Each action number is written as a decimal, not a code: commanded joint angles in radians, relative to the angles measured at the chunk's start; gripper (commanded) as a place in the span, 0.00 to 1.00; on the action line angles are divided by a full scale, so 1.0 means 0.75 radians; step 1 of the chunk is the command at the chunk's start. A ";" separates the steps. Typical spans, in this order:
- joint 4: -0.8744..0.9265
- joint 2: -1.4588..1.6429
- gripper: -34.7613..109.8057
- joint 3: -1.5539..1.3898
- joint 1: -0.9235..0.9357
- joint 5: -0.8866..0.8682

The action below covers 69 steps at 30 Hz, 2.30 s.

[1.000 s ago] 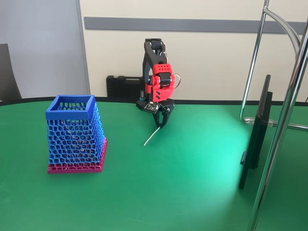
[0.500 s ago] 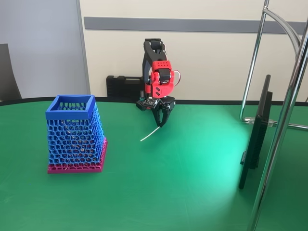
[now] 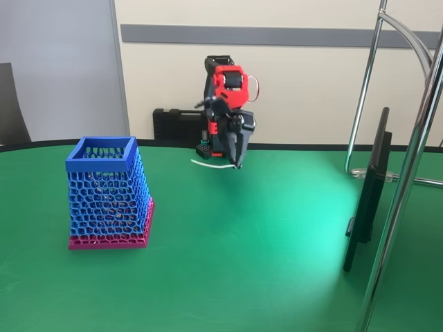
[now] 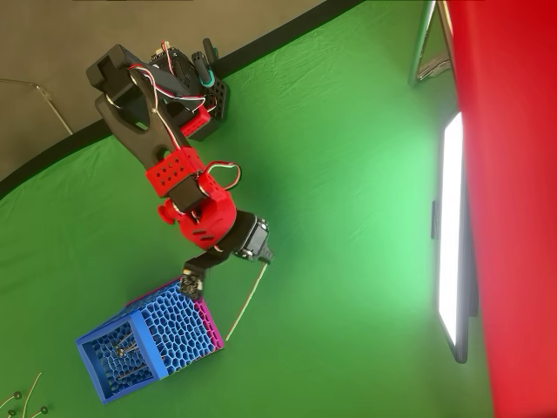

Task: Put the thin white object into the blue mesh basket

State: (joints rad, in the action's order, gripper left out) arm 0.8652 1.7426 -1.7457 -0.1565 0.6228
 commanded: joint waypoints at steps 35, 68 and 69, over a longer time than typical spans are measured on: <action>-0.612 -0.313 0.24 0.548 0.716 -1.702; -1.109 0.211 0.35 -0.176 0.972 -1.847; -1.109 0.270 0.34 -0.227 0.957 -1.808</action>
State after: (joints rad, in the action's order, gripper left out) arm 0.0568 1.8300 -1.8807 0.5829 -0.7747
